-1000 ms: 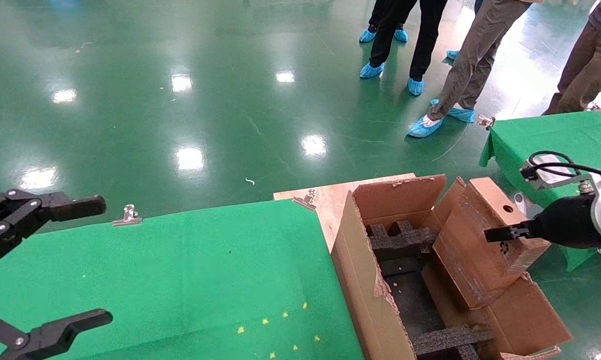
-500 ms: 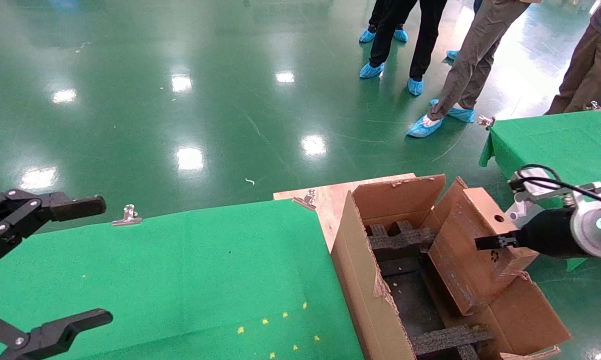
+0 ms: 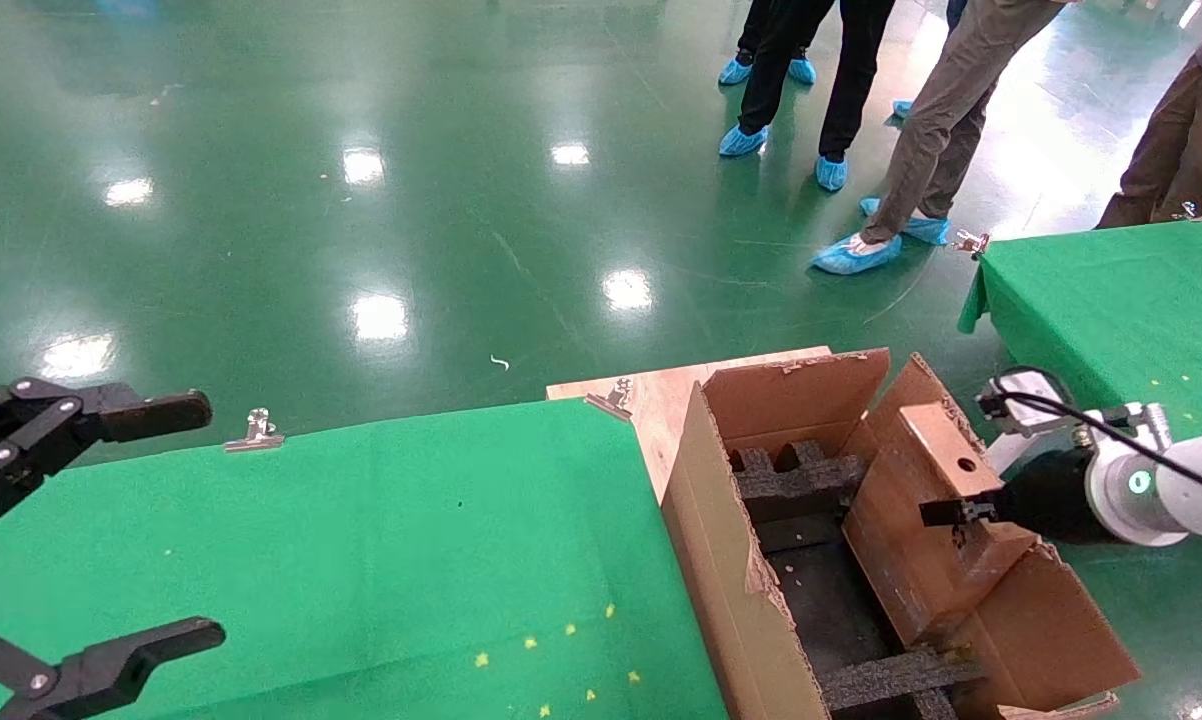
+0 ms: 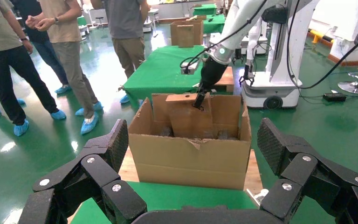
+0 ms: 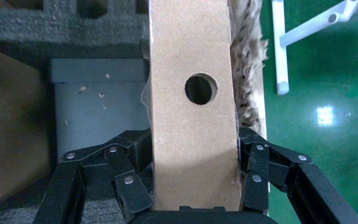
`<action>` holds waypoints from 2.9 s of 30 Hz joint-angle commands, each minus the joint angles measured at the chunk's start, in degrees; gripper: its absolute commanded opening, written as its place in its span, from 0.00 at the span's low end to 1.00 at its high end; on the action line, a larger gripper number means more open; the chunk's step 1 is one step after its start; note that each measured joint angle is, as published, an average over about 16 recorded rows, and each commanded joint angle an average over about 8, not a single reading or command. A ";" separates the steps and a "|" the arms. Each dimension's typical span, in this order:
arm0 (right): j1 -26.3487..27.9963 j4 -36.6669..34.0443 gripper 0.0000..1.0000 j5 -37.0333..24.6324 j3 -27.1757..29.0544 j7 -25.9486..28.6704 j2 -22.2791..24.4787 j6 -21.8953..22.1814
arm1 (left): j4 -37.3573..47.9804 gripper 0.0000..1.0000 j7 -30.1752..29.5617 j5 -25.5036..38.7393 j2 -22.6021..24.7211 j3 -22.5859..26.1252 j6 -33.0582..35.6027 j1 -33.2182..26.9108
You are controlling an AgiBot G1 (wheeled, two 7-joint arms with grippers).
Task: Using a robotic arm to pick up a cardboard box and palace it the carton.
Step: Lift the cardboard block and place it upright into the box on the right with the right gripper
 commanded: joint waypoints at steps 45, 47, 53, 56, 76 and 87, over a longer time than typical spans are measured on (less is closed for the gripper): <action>-17.02 -17.08 0.90 14.88 -1.46 -8.15 -10.40 8.41 | 0.01 1.00 0.07 -0.09 -0.05 0.13 -0.07 -0.02; -17.13 -17.29 1.00 15.30 -1.32 -8.31 -10.52 8.37 | 0.01 1.00 0.07 -0.09 -0.06 0.13 -0.08 -0.01; -17.06 -17.10 1.00 15.16 -1.34 -8.18 -10.44 8.36 | 0.01 1.00 0.07 -0.09 -0.06 0.13 -0.08 -0.02; -16.93 -16.99 1.00 15.01 -1.38 -8.08 -10.36 8.33 | 0.02 1.00 0.08 -0.09 -0.06 0.13 -0.08 -0.02; -12.73 -16.01 1.00 14.70 0.11 -8.45 -9.24 8.03 | 0.06 1.00 0.11 -0.13 -0.07 0.19 -0.08 -0.05; 0.02 -8.98 1.00 19.57 7.08 -13.28 -7.09 5.07 | 0.06 1.00 0.13 -0.15 -0.08 0.22 -0.09 -0.06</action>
